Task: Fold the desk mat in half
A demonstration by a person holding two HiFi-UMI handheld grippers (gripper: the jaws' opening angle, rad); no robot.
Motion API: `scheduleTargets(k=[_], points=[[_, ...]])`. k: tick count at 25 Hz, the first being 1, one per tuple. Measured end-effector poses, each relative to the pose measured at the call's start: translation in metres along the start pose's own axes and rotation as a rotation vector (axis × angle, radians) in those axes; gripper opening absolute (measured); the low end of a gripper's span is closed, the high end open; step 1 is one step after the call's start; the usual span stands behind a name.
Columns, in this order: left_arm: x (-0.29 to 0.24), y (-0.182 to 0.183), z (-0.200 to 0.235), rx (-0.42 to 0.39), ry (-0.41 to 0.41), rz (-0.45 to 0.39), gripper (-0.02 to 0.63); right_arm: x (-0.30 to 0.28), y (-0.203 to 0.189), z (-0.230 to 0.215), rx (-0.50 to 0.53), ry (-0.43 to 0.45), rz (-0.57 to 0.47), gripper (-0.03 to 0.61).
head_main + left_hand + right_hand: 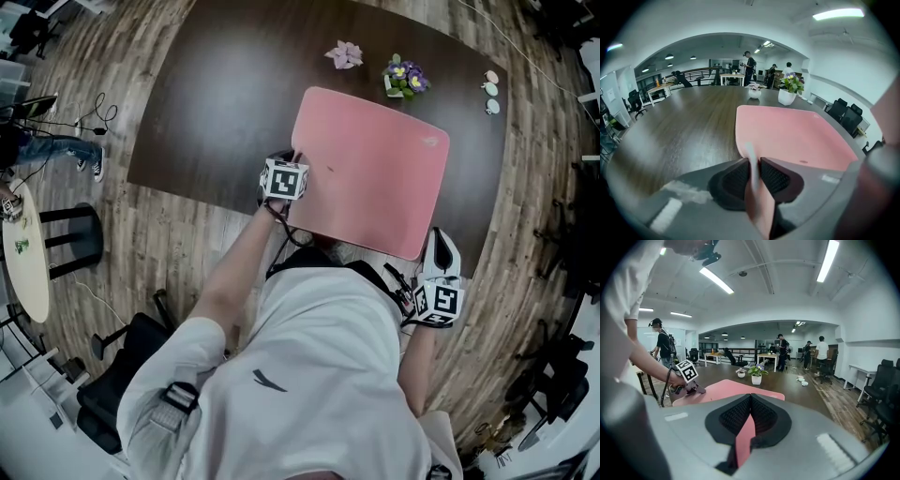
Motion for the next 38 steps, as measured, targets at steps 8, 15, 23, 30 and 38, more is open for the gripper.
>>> scheduleTargets(k=[8,15,23,30,38], points=[[0.009,0.006,0.001,0.107,-0.098,-0.028,0.083,0.003,-0.003,-0.005,-0.012,0.001,0.003,0.003],[0.016,0.006,0.007,0.233,-0.177,-0.025,0.116,0.0,-0.005,-0.006,-0.024,0.014,0.006,0.003],[0.027,-0.008,0.012,0.32,-0.151,0.034,0.14,-0.003,-0.003,-0.007,-0.03,0.028,0.0,0.003],[0.023,-0.009,0.009,0.314,-0.177,0.043,0.113,-0.006,-0.005,-0.011,-0.055,0.033,-0.001,0.003],[0.006,0.005,-0.016,0.323,-0.308,0.024,0.107,-0.008,-0.003,-0.002,-0.056,0.055,-0.003,0.003]])
Point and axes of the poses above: the fingertips, and each gripper's own axes: x backward along the fingers, z to its left, y out of its top, the point moved 4 cm from there along x, backward along the fingers, and after that the axes turned 3 degrees about -y, right-handed, at the moved point
